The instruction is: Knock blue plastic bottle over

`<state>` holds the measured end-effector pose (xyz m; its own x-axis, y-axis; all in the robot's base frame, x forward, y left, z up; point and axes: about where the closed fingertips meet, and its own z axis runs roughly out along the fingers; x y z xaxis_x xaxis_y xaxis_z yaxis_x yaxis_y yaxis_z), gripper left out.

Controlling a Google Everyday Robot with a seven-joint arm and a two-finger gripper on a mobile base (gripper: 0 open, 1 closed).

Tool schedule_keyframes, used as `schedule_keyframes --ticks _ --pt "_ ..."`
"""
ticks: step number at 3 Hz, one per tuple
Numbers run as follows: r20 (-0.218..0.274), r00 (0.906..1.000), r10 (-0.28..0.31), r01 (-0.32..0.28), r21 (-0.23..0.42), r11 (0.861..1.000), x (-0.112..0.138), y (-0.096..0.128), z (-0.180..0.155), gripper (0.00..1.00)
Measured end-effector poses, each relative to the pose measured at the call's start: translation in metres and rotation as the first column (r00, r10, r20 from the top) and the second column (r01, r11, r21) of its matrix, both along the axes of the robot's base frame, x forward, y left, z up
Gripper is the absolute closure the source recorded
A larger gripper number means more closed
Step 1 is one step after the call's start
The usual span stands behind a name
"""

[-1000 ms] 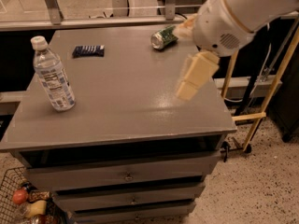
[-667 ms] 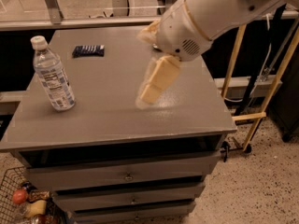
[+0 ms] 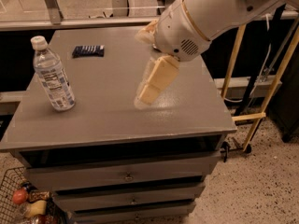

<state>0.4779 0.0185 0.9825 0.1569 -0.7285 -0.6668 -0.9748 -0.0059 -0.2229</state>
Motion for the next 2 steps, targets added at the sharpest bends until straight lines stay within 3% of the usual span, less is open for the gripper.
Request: schedule_keyframes --ticks 1,2 --pt "-0.011 0.9996 0.025 -0.023 0.107 0.994 0.030 0.019 -0.018 0.00" --pt "-0.023 0.9981 0.058 -0.052 0.197 0.979 0.070 0.049 -0.047 0.00"
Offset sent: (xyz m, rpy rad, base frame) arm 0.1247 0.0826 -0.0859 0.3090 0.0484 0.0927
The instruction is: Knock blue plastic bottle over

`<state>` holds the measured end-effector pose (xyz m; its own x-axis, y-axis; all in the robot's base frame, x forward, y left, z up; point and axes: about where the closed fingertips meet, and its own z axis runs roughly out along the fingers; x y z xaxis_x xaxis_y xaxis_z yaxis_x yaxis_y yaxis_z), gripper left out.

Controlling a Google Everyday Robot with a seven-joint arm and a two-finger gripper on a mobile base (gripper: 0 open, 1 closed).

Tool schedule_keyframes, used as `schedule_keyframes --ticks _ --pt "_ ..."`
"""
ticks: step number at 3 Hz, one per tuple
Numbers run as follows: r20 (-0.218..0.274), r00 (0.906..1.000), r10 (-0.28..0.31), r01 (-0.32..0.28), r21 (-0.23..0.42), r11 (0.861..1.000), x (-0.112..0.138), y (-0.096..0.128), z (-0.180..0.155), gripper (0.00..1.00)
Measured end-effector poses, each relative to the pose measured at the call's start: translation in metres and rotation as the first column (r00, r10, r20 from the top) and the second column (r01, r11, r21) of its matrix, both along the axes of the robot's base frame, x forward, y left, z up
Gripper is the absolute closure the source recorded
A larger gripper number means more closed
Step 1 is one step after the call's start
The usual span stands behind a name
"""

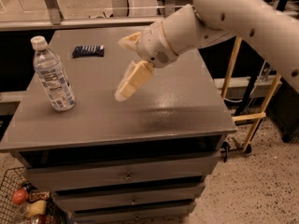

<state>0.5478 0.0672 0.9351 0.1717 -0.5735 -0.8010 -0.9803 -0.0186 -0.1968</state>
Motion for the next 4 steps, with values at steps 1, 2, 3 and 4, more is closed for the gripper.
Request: schedule_keyframes --ticks 1,2,3,4 --pt "0.002 0.9993 0.036 -0.036 0.088 0.995 0.030 0.027 -0.023 0.00" --pt "0.029 0.9962 0.082 -0.086 0.184 0.979 0.044 0.059 -0.032 0.00" --pt "0.066 0.9880 0.140 -0.152 0.264 0.952 0.049 0.095 -0.030 0.00" --pt "0.093 0.9754 0.200 -0.218 0.291 0.931 0.047 0.125 -0.021 0.00"
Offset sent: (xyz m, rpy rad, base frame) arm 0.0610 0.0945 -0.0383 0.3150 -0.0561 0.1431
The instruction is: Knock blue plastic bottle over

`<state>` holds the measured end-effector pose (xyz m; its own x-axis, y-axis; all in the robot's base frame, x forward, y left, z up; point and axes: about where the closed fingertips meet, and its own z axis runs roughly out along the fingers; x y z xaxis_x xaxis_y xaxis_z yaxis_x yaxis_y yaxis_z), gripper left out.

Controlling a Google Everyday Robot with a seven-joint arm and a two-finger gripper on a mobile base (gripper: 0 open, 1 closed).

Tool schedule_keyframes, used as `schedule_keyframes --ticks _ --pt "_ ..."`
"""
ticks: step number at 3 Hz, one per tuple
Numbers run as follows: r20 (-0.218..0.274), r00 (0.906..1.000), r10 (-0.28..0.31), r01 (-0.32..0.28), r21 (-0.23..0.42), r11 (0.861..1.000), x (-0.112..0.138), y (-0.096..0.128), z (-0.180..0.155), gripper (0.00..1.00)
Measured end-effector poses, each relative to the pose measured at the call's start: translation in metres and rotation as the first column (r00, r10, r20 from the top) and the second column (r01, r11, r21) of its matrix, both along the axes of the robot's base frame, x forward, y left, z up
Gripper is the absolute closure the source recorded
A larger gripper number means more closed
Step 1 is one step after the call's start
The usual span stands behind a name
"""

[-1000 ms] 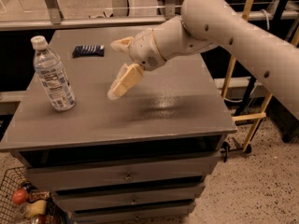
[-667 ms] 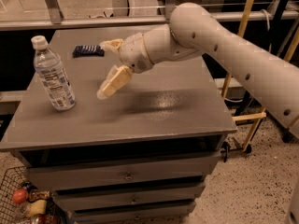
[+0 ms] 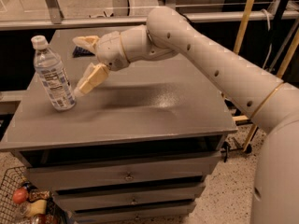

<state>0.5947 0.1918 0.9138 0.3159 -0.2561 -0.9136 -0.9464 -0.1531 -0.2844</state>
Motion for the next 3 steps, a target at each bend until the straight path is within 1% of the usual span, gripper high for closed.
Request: schedule_keyframes --ticks 1,2,3 --pt "0.002 0.9979 0.065 -0.065 0.003 0.998 -0.004 0.024 0.004 0.00" --pt "0.004 0.9941 0.109 -0.109 -0.027 0.994 -0.013 0.039 0.011 0.00" --pt "-0.002 0.9938 0.111 -0.111 -0.060 0.992 -0.020 0.043 0.015 0.18"
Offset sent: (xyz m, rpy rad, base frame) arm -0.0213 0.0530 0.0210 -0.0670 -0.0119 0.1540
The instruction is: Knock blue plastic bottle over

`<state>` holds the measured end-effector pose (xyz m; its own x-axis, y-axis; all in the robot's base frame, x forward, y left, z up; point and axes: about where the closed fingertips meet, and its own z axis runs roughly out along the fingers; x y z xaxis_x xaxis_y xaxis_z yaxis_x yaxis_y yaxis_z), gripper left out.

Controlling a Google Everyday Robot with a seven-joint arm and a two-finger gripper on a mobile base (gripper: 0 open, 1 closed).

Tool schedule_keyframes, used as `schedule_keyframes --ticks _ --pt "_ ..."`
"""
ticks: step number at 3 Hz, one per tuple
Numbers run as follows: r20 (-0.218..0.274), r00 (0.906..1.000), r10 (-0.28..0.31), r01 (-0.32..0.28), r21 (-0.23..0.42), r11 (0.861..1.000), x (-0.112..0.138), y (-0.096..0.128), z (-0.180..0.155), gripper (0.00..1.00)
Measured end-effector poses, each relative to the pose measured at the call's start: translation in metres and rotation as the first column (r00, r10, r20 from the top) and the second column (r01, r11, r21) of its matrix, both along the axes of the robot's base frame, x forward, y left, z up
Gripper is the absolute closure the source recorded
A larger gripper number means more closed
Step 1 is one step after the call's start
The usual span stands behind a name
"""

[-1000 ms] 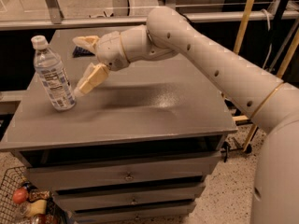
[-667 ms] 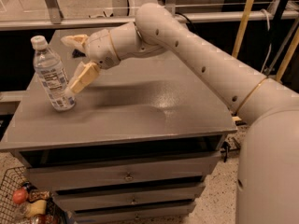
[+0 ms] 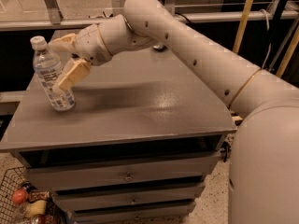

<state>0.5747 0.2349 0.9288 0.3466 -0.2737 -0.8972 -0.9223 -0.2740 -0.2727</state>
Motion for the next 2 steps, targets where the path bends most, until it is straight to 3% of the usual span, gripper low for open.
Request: schedule_keyframes --ticks 1,2 --pt "0.000 1.0000 -0.005 0.005 -0.022 1.000 -0.0063 0.0001 0.0041 0.41" --pt "0.006 0.9999 -0.012 0.013 -0.044 0.999 -0.0122 -0.0011 0.0112 0.72"
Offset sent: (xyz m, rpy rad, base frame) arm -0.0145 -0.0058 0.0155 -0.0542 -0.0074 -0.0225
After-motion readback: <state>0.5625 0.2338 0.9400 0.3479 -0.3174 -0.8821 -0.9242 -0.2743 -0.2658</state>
